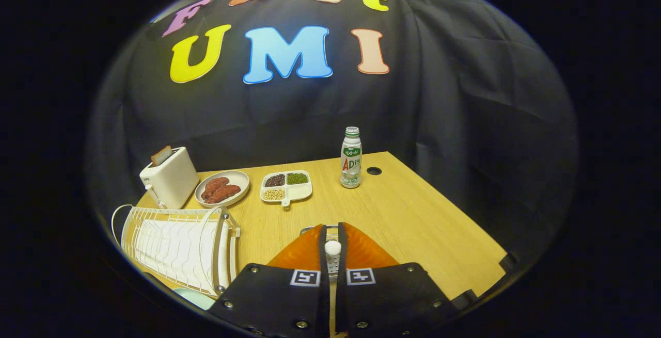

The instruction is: Take the plate from the dish rack, then take the spoon from the basket and place it into the plate.

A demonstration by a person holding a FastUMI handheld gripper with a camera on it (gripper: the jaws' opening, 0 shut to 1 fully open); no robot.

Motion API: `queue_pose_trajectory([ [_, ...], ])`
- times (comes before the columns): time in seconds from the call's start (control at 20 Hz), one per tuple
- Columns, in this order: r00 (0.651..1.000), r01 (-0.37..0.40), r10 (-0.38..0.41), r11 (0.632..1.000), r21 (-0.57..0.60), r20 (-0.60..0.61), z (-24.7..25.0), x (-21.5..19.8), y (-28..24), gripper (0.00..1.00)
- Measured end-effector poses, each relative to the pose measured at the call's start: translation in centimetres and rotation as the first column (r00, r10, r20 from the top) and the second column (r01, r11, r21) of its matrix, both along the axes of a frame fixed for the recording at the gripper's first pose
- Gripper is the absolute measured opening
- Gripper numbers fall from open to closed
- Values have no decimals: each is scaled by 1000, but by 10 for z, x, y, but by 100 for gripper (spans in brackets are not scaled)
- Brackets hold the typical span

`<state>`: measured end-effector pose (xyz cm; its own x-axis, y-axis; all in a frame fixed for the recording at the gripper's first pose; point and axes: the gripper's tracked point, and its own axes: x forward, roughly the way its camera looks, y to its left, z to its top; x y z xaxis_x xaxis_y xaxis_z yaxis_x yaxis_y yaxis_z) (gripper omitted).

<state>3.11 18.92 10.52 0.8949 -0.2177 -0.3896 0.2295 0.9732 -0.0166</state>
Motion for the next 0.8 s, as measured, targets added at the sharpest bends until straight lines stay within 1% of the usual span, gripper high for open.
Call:
queue_pose_trajectory([
  [0.2,1000,3,-2,998,-69,11,29,-13,2,4],
  [0.4,998,-41,45,993,-113,34,59,-30,21,5],
  [0.5,995,-89,95,989,-119,43,71,-41,42,4],
  [0.6,985,-155,162,982,-111,52,78,-54,69,4],
  [0.7,970,-233,239,967,-100,53,81,-70,99,4],
  [0.8,944,-321,326,943,-90,47,80,-89,133,4],
])
